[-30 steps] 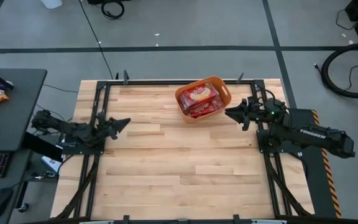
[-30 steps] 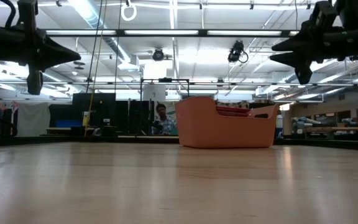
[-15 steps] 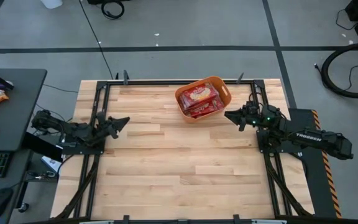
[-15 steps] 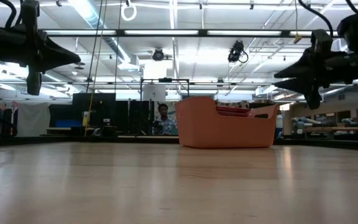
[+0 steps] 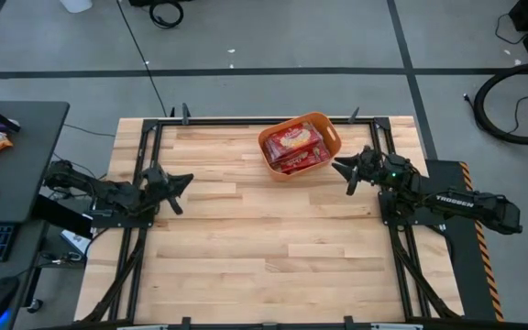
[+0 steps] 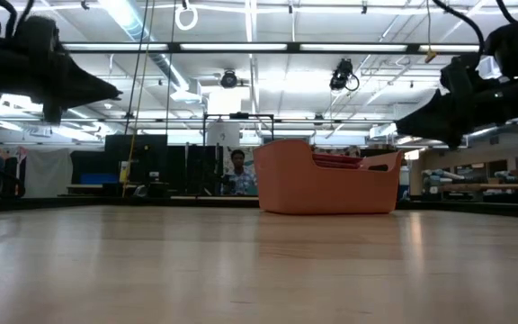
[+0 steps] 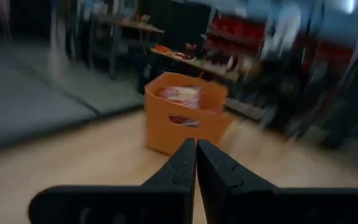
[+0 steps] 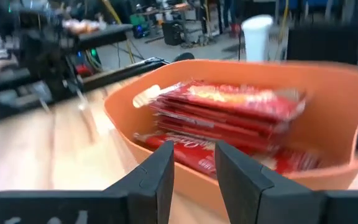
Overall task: Sort popcorn bags into baskets
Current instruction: Return to Home Position
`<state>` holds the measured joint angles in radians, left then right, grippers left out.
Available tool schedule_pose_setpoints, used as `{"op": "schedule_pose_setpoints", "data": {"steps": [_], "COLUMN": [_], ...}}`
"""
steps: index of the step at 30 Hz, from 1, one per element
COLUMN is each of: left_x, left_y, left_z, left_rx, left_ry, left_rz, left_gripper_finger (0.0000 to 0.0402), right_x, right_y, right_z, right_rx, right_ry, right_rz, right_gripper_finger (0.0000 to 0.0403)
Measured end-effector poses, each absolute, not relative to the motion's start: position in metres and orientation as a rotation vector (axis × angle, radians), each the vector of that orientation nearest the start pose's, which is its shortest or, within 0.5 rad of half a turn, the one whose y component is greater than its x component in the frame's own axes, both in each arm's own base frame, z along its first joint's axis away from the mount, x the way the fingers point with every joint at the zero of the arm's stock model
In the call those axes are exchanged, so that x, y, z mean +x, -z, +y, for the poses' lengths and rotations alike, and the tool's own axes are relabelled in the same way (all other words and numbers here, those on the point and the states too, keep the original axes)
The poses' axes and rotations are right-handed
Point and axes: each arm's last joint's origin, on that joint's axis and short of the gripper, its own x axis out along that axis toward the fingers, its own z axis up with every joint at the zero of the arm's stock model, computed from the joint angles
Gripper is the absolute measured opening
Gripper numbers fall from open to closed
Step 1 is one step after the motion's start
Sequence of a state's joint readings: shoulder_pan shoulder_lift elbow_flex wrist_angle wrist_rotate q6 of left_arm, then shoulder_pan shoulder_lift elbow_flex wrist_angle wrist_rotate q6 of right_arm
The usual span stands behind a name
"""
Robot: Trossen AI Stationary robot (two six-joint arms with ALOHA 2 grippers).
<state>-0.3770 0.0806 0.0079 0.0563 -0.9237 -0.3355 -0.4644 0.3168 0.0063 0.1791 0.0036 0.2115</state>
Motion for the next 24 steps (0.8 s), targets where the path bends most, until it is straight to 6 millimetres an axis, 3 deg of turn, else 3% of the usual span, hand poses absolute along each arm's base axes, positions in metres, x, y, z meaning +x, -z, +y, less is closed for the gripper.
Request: {"op": "schedule_pose_setpoints", "data": {"steps": [4, 8, 24], "left_x": [0.0932, 0.0932, 0.0933], "left_y": [-0.1652, -0.1657, -0.1672], "left_z": [-0.0121, -0.0120, -0.0122], "left_rx": [0.075, 0.255, 0.262], "left_ry": [-0.546, -0.542, -0.539], "left_rz": [0.033, 0.080, 0.068], "left_gripper_finger": [0.0020, 0.0020, 0.0020], "right_x": [0.1043, 0.1043, 0.1044], "right_y": [-0.1562, -0.1562, -0.1563], "right_z": [-0.0524, -0.0523, -0.0523], "right_rx": [0.095, 0.079, 0.083], "right_ry": [0.471, 0.469, 0.467], "right_rz": [0.105, 0.109, 0.107], "right_gripper_finger": [0.0121, 0.0121, 0.0121]}}
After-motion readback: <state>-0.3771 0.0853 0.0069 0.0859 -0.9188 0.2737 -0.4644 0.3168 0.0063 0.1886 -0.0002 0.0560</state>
